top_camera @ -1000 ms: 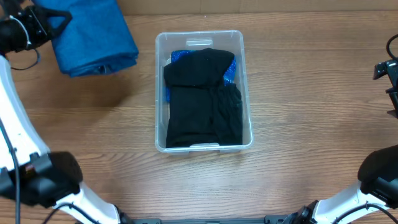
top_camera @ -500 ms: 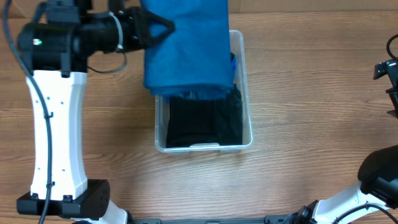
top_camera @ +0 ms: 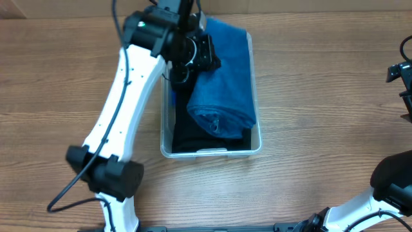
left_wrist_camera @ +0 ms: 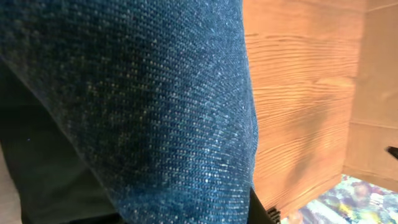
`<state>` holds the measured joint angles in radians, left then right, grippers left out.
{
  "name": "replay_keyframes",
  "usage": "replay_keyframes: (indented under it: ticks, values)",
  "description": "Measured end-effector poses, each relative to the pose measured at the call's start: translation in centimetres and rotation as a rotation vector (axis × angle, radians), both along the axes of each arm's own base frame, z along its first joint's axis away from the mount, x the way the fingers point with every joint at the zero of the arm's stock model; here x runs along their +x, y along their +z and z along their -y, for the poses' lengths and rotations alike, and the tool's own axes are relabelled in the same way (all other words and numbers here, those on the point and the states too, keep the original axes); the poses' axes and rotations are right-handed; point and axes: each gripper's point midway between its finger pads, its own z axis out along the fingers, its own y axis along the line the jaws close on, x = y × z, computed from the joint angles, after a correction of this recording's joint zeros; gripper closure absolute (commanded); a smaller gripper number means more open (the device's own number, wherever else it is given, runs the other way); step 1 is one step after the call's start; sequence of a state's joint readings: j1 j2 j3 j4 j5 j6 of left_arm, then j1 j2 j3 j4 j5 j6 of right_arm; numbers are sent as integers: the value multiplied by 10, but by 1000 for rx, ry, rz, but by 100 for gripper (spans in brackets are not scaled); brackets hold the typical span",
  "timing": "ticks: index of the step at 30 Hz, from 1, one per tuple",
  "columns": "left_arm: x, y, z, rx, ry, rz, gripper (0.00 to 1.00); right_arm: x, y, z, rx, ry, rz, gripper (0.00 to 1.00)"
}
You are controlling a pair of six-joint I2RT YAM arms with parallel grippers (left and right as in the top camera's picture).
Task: Pack container
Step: 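Lift the blue towel and lower it into the container, then spread the blue towel over the container with the left gripper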
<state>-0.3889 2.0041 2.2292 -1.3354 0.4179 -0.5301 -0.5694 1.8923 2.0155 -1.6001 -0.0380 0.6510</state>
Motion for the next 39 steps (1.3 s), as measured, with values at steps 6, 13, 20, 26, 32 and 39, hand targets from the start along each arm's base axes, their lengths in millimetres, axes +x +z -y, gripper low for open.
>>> replay_keyframes:
  ticks: [6,13,20,26,32,39]
  values:
    - [8,-33,9,26,-15,-58,96,0,0,0,0,0,0,0]
    - [18,-26,25,-48,-49,-14,96,0,0,0,0,0,0,0]
    - [12,22,31,-130,-77,90,96,0,0,0,0,0,0,0]
    - [-15,74,39,-187,-145,203,96,0,0,0,0,0,0,0]
    - [-16,66,45,-175,-154,185,96,0,0,0,0,0,0,0]
    - [-3,38,45,-127,-133,140,96,0,0,0,0,0,0,0]
